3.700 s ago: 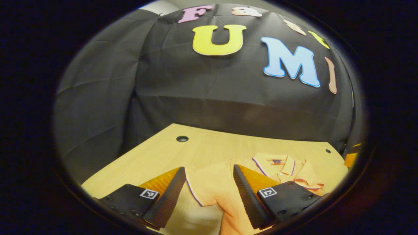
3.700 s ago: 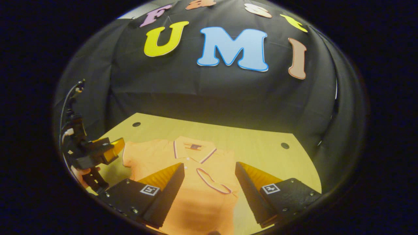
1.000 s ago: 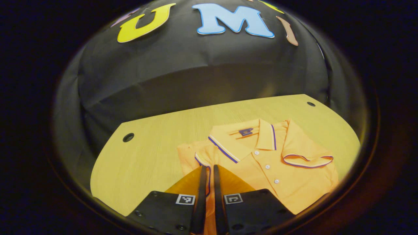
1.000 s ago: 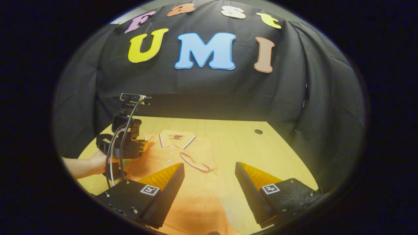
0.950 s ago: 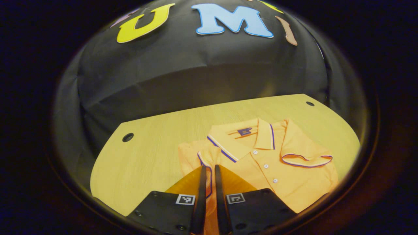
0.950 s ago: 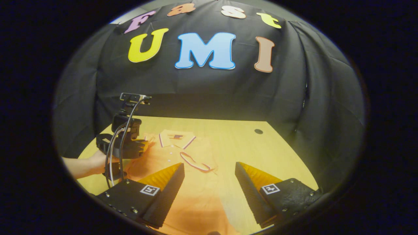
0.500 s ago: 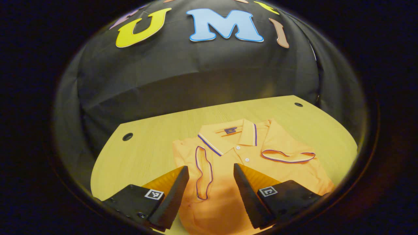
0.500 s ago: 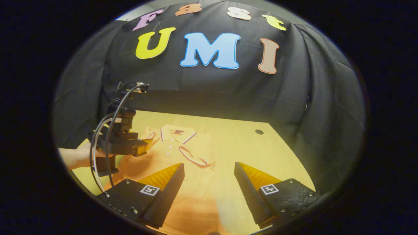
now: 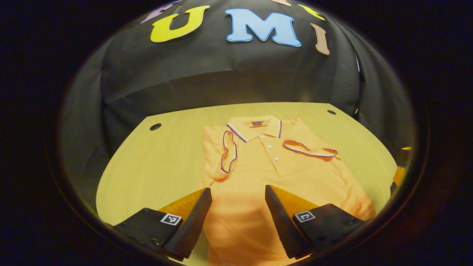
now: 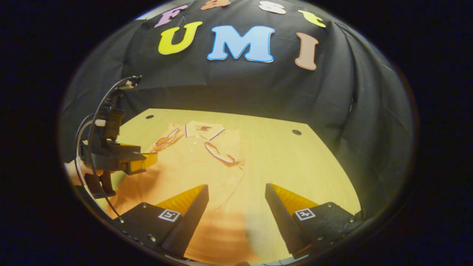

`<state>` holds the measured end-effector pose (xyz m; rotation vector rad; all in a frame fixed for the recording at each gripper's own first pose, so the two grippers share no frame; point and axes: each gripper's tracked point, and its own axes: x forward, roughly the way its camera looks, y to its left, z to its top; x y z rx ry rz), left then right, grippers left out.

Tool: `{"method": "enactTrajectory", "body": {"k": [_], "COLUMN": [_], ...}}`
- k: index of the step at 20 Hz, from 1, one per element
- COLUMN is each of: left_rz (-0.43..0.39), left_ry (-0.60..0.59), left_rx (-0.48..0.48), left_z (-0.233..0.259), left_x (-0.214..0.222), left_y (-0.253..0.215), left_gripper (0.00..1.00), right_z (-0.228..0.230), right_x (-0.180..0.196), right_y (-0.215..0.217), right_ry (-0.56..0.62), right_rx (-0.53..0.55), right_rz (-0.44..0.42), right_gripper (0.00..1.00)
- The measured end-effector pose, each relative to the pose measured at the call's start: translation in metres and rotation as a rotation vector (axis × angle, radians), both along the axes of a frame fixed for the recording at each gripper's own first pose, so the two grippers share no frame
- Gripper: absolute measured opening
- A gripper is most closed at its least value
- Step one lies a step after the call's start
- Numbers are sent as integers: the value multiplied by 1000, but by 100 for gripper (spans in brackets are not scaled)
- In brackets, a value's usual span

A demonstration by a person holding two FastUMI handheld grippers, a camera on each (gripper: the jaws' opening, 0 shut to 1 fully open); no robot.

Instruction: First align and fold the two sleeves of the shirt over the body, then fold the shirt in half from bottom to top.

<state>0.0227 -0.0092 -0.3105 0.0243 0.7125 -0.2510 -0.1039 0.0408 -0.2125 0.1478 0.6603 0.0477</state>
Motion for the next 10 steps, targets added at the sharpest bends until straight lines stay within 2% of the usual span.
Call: {"method": "enactTrajectory", "body": {"k": [2, 5, 6, 7, 10], "left_rz": [17, 34, 34, 29, 14], "left_ry": [19, 46, 55, 61, 72], "left_rx": [-15, -15, -10, -4, 12], "left_z": [0, -4, -6, -8, -10], "left_x": [-22, -58, -70, -82, -112], "left_y": [3, 12, 17, 22, 35], "left_gripper": [95, 97, 97, 92, 95], "right_z": [-11, -27, -31, -35, -44], "right_x": [-11, -29, -36, -43, -62], "right_y": [5, 12, 14, 16, 19], "right_ry": [28, 73, 87, 100, 134], "right_rx": [11, 18, 22, 24, 30], "right_rz": [14, 37, 42, 43, 47], "right_gripper": [96, 96, 96, 96, 96]}}
